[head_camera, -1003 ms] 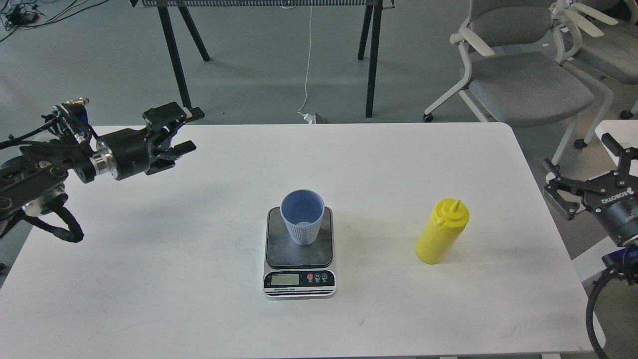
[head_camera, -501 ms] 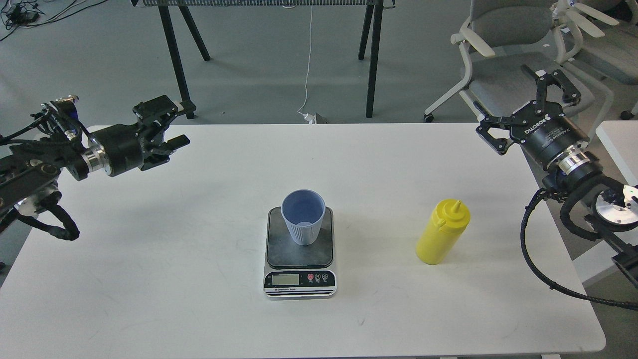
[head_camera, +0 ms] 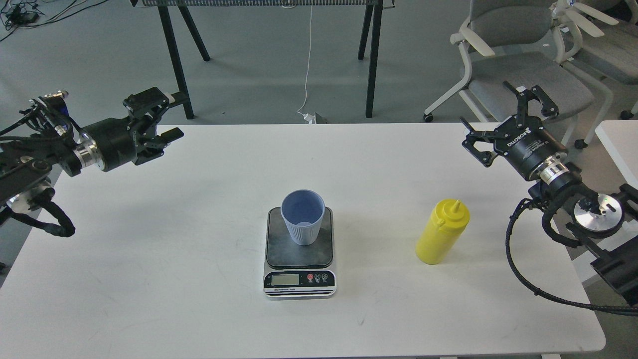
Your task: Pour seasoning into cup on scale with both arms
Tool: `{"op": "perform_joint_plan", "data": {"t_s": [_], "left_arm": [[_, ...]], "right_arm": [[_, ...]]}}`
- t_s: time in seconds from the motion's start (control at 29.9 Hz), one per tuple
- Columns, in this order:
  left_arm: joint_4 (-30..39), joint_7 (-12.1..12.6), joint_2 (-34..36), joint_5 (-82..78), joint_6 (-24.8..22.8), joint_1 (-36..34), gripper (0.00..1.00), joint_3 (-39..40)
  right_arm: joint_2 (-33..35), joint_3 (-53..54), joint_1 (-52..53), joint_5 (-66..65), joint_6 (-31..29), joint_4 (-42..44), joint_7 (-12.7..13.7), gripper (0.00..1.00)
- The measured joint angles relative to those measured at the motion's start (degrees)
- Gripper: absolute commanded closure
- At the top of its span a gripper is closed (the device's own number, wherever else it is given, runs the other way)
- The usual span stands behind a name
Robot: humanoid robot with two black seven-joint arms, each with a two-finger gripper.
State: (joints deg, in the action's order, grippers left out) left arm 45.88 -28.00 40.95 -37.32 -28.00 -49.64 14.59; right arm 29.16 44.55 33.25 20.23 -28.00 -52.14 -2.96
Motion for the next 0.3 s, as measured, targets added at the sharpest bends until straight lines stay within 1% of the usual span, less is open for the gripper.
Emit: {"op": "perform_joint_plan", "data": {"t_s": [0.3], "left_arm": [[0.0,0.0,-0.66,0.05,0.0,0.0,0.01,0.76]], "right_arm": [[-0.38,0.15,-0.29,-0.01,0.0,0.84,-0.05,0.02]]}}
